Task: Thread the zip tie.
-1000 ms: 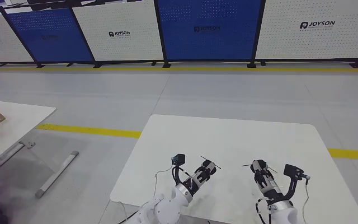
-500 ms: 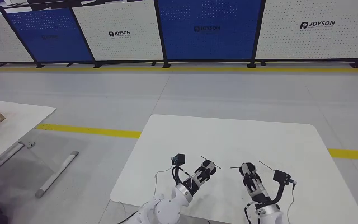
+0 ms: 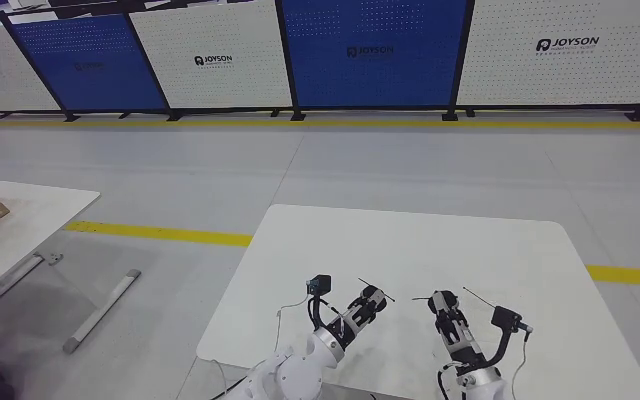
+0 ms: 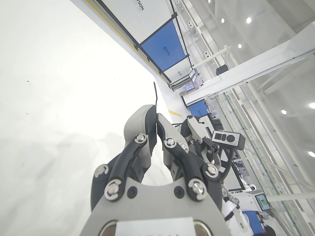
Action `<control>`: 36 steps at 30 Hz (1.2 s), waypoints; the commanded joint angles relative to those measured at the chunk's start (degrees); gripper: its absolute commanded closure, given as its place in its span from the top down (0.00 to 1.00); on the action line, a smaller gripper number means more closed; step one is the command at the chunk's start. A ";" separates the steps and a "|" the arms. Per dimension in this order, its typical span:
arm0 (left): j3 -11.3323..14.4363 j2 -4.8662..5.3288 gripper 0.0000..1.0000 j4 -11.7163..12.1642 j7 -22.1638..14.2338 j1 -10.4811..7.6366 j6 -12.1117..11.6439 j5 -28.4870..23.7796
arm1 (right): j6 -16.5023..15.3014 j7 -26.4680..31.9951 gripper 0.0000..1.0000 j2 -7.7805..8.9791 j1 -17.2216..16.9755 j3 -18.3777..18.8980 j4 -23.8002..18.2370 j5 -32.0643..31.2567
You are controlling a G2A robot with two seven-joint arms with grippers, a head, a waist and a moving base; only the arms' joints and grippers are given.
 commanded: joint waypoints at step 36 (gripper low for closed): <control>0.00 0.00 0.00 0.00 0.00 0.00 0.00 0.00 | 1.95 2.64 0.00 -2.16 1.98 -2.33 2.67 2.27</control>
